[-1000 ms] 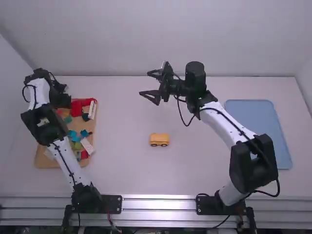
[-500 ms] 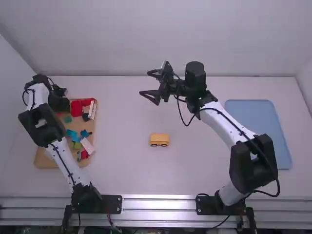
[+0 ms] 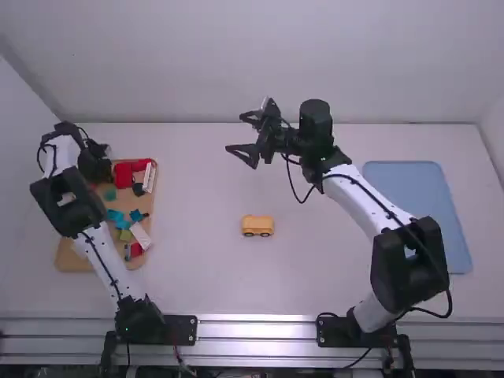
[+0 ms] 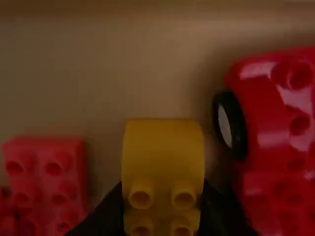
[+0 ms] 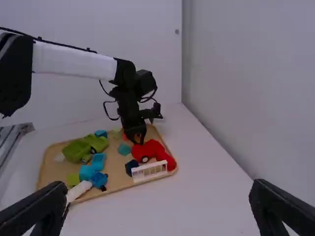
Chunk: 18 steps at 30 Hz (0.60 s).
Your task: Assemble lego blocks to make yellow taxi
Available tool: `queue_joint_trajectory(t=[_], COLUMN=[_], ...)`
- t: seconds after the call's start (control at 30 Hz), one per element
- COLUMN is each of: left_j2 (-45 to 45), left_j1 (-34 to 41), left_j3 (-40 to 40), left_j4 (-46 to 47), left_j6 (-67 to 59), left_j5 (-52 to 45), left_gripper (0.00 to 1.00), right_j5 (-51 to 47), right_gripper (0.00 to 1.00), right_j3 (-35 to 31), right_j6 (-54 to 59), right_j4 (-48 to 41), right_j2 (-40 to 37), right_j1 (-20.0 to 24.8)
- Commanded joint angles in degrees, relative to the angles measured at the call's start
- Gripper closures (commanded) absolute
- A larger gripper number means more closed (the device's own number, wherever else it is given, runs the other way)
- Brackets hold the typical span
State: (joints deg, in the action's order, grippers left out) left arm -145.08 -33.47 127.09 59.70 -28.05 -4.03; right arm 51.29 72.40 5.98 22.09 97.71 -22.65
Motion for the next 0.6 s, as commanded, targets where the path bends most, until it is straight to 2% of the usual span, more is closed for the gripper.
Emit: queue_joint_trajectory(t=[0.0, 0.03, 0.1, 0.17, 0.33, 0.43, 0.57], left_j2=[1.2, 2.5, 4.3, 7.5, 14.2, 21.4, 37.1], left_j1=[-0.5, -0.7, -1.2, -1.7, -0.4, 1.1, 2.3], left_j3=[3.8, 4.2, 4.1, 3.3, -3.9, -15.1, -38.8], left_j4=[2.6, 3.6, 4.7, 6.3, 4.6, -1.7, -15.7], left_j6=[1.6, 1.2, 1.4, 1.5, -0.3, -1.7, 0.9], left_j5=[-3.3, -5.0, -6.8, -9.2, -11.8, -13.0, -11.0], left_gripper=[0.8, 0.87, 0.89, 0.95, 0.98, 0.98, 0.98], right_j5=[-0.3, -0.3, -0.3, -0.2, -0.2, -0.2, -0.1], right_gripper=[0.01, 0.01, 0.01, 0.01, 0.01, 0.01, 0.01], right_j3=[1.9, 1.9, 1.9, 1.9, 1.9, 1.9, 1.9], right_j6=[-0.2, -0.2, -0.2, -0.3, -0.2, -0.2, -0.3], right_j4=[0.4, 0.5, 0.5, 0.1, -0.7, -1.1, -1.7], right_j2=[0.5, 0.5, 0.5, 0.5, 0.5, 0.5, 0.5], right_j1=[0.3, 0.5, 0.9, 1.0, 1.0, 0.9, 1.5])
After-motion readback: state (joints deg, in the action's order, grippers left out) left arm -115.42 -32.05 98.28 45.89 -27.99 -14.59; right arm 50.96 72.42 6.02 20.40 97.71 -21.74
